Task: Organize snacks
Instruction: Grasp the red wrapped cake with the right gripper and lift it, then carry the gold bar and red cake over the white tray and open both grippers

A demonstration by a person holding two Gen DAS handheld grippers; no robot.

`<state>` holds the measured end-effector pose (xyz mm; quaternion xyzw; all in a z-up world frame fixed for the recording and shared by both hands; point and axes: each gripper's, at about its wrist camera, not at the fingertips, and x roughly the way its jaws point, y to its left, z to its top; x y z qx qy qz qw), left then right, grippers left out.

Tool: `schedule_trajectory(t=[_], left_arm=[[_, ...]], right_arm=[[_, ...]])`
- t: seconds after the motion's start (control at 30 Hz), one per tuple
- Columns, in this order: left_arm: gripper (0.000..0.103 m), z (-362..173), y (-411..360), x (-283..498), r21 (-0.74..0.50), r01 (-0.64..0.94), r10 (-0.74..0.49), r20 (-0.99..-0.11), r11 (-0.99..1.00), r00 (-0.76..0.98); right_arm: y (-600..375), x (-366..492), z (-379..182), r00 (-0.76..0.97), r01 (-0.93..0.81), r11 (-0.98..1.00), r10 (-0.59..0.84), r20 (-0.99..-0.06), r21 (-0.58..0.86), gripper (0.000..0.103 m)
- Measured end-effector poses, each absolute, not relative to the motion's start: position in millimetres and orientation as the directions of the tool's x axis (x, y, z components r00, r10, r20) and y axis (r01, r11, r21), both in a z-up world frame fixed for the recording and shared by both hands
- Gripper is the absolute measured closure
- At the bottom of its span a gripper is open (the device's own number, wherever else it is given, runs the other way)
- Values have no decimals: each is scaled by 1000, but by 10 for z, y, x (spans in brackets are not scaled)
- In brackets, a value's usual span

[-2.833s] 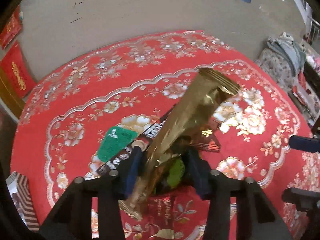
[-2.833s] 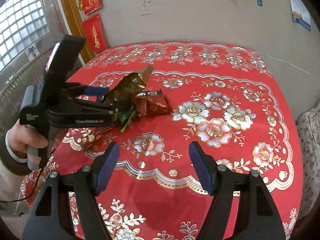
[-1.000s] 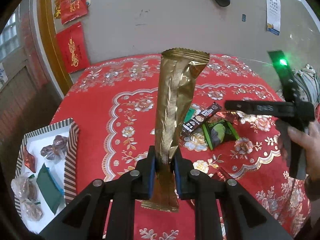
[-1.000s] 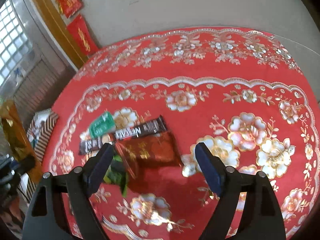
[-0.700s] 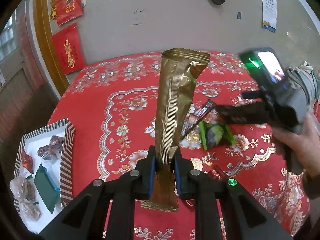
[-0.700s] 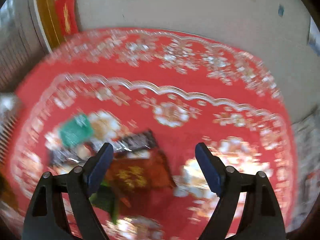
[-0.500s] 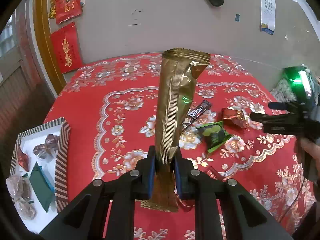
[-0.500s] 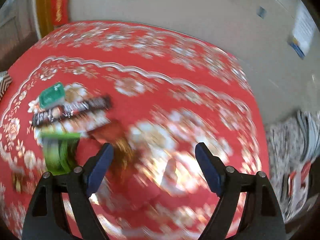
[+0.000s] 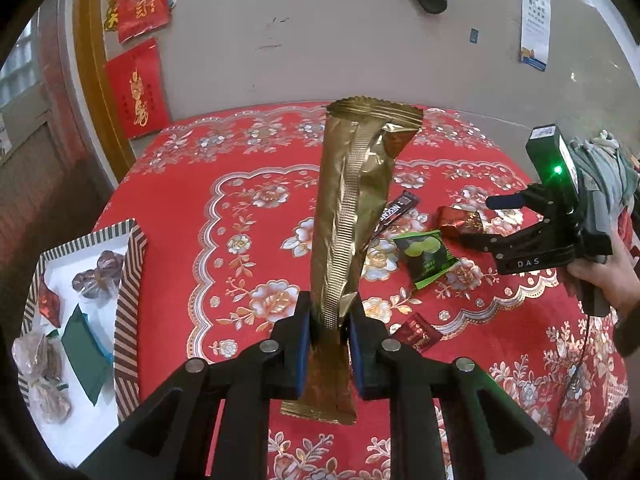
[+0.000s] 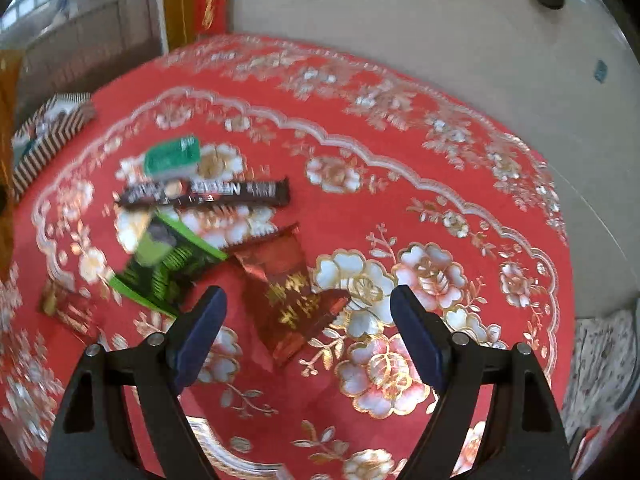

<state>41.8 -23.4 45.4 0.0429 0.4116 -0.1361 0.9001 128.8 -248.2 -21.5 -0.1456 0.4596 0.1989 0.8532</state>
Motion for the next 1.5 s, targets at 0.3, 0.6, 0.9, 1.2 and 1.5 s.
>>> schedule_trajectory(t=[0.3, 0.6, 0.9, 1.2, 1.5], left_arm=[[85, 402, -266, 455, -40, 273, -206, -761, 961, 615], [85, 373, -225, 374, -44, 262, -203, -757, 964, 621], [86, 495, -64, 166, -23, 229, -174, -725, 973, 667], [87, 660, 346, -29, 2, 147, -105, -691, 989, 715], [87, 811, 961, -152, 7, 23, -13, -667, 1000, 745]], right_arm=[[-2346, 1372, -341, 468, -531, 844, 225, -855, -69, 47], [-2467, 993, -180, 538, -405, 914, 203, -818, -39, 58], [-2260, 213, 384, 659, -386, 922, 285, -696, 12, 58], [-1516, 40, 475, 648, -478, 877, 395, -651, 56, 58], [-739, 17, 564, 604, -581, 809, 506, -615, 95, 58]])
